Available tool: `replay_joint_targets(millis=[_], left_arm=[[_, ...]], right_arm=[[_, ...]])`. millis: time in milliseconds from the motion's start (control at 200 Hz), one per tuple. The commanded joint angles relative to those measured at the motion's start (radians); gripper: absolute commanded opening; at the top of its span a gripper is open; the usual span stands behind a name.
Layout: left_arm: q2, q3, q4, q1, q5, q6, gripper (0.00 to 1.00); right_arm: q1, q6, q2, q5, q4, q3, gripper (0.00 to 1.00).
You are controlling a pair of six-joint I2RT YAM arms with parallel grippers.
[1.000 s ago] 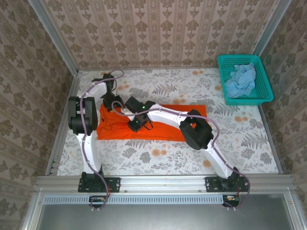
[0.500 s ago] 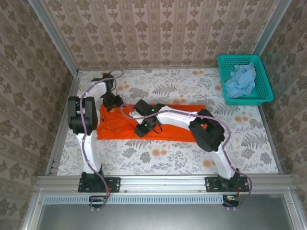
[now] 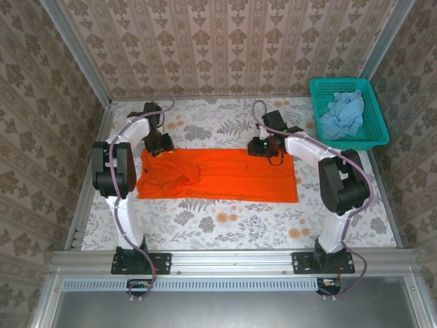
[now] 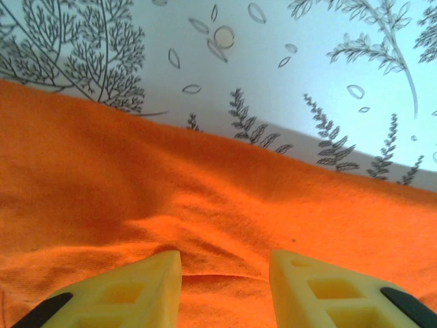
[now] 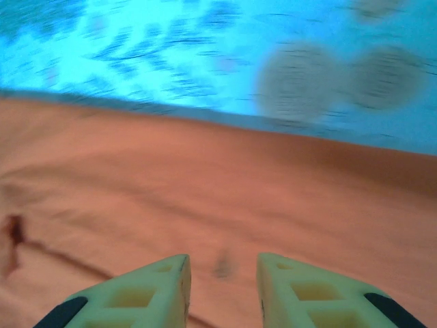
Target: Fold and stack the t-shirts
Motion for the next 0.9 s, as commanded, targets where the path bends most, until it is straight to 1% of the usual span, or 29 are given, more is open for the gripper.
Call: replay_joint_targets(millis=[0, 95, 220, 285, 345, 385, 505, 635, 740, 835, 895], left_arm=[[0.001, -0.06, 0.026, -0.011, -0.077, -0.022, 0.38], [0.027, -0.091, 0.044, -0.002, -0.108, -0.034, 0.38], [0.053, -0.102, 0.053, 0.023, -0.126, -0.056, 0.38], [0.062, -0.083, 0.053, 0.028, -0.126, -0.055, 0.39], [0.09, -0.028, 0.031, 0.029, -0.118, -0.049, 0.4], [0.116, 0.019, 0.007, 0.029, -0.108, -0.047, 0.41], [0.201, 0.165, -0.029, 0.028, -0.039, -0.048, 0.42], [0.306, 0.354, -0.041, 0.006, 0.045, -0.053, 0.43], [0.417, 0.569, -0.049, -0.027, 0.116, -0.055, 0.47], [0.554, 0.811, -0.058, -0.057, 0.215, -0.083, 0.49], [0.641, 0.964, -0.054, -0.08, 0.256, -0.112, 0.5]], right_arm=[[-0.066, 0.093, 0.032, -0.003, -0.001, -0.032, 0.33], [-0.12, 0.124, 0.071, 0.003, -0.006, -0.014, 0.33], [-0.172, 0.16, 0.145, 0.022, -0.11, 0.04, 0.33], [-0.195, 0.168, 0.156, 0.022, -0.138, 0.039, 0.34], [-0.207, 0.186, 0.143, 0.01, -0.144, 0.029, 0.35], [-0.214, 0.198, 0.129, 0.014, -0.178, 0.019, 0.36], [-0.238, 0.232, 0.074, 0.018, -0.173, -0.062, 0.4], [-0.265, 0.277, -0.007, 0.009, -0.156, -0.173, 0.4], [-0.271, 0.295, -0.083, 0.025, -0.18, -0.241, 0.42], [-0.277, 0.337, -0.16, 0.024, -0.196, -0.314, 0.43], [-0.276, 0.368, -0.21, 0.018, -0.203, -0.365, 0.44]])
